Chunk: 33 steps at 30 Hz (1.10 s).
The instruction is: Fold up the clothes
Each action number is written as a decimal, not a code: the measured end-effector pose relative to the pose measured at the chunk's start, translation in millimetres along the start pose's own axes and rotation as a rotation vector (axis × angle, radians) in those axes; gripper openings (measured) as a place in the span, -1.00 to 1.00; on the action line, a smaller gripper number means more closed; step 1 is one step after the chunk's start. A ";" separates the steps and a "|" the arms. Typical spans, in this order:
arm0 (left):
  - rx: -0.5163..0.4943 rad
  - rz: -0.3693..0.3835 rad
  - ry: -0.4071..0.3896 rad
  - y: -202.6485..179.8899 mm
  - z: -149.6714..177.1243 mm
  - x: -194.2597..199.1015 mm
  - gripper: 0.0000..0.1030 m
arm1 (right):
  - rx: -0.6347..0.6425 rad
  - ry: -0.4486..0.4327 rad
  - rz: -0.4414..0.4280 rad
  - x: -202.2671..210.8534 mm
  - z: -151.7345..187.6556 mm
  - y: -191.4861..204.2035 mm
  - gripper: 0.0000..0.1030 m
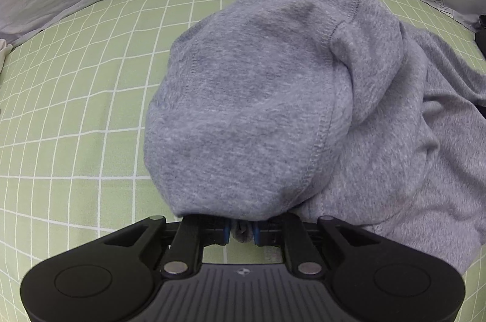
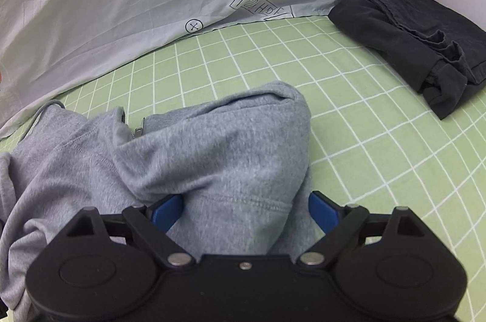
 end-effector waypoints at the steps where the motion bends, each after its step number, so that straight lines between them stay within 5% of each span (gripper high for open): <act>1: -0.004 0.001 -0.001 -2.7 -7.7 -1.8 -0.72 | -0.001 0.004 0.004 -4.9 -2.3 0.0 0.85; 16: -0.151 0.010 -0.170 -72.2 -113.0 -17.9 -0.74 | -0.162 -0.051 0.049 -21.3 -23.6 -37.9 0.94; 20: -0.081 0.051 -0.153 -58.2 -115.8 -11.3 -0.68 | -0.186 -0.093 0.000 -14.2 -26.5 -41.3 0.26; 22: -0.042 0.073 -0.154 -46.9 -109.7 -3.9 -0.65 | -0.181 -0.123 -0.033 -4.5 -27.2 -37.1 -0.39; 28: 0.023 0.070 -0.168 -4.9 -57.1 40.5 -0.65 | 0.114 -0.246 -0.185 53.6 -17.0 22.9 -0.58; 33: 0.092 0.061 -0.145 23.7 -10.3 66.4 -0.65 | 0.347 -0.169 -0.408 87.4 38.1 88.8 -0.57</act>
Point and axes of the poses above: each gripper's, at about its wrist camera, not at the fingertips, and x roughly against the way its jaws point, y to its left, z to its underside, the point moved 1 cm from there along -x, roughly the way its jaws point, and after that the axes turned 3 degrees about -z, right-handed, at the moved point
